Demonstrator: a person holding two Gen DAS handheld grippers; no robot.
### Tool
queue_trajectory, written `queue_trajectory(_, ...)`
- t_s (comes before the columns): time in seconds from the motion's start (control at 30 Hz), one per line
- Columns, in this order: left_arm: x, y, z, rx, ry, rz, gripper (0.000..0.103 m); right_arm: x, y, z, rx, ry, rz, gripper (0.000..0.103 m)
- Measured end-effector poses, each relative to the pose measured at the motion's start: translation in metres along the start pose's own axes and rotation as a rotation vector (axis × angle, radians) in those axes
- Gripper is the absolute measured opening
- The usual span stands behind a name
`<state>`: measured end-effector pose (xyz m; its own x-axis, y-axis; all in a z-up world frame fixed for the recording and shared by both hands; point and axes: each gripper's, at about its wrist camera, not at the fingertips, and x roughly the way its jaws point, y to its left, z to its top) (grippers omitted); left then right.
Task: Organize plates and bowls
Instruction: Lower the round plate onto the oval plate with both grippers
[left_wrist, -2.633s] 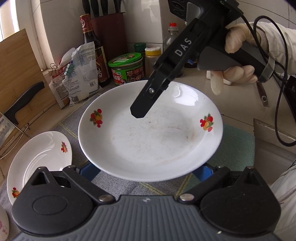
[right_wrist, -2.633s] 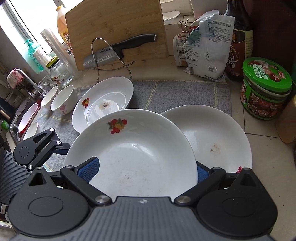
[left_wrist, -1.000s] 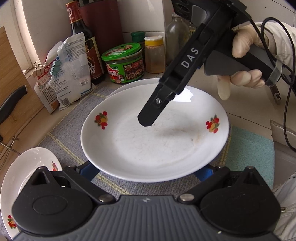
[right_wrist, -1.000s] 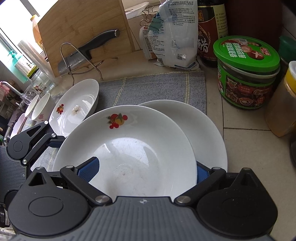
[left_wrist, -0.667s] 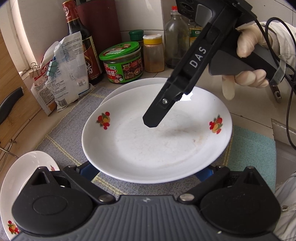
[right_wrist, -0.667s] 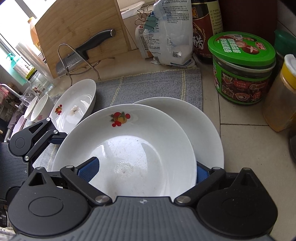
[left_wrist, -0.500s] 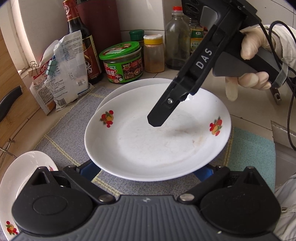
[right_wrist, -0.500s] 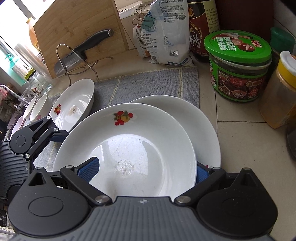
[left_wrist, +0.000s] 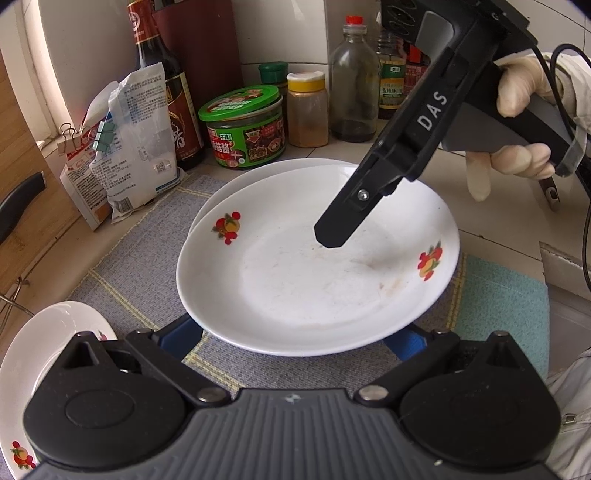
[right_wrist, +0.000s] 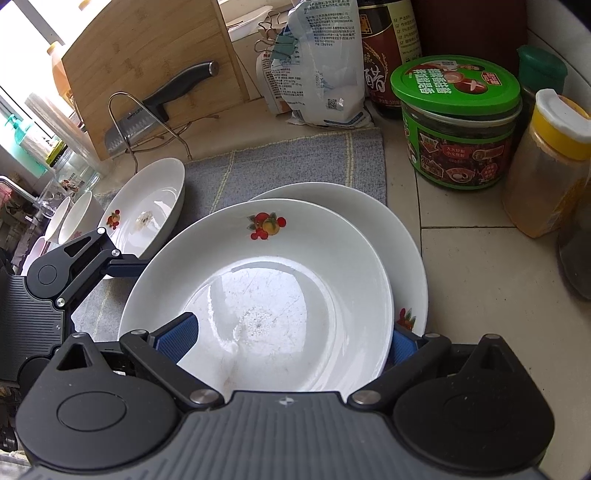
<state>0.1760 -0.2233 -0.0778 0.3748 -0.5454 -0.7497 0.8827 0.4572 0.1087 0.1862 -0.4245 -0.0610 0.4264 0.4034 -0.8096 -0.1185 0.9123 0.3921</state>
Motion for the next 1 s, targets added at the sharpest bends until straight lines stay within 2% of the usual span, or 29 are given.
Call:
queue_trajectory(0.47,-0.004,-0.002,0.002,-0.011,-0.017,0.017,0.103,-0.014,0.004,-0.009,0.019,-0.024,-0.018,0.103)
queue_trajectory(1.0,-0.008,-0.002,-0.001,-0.043,-0.042,0.036,0.103,-0.02,0.017,-0.014,0.01,-0.031,-0.086,0.103)
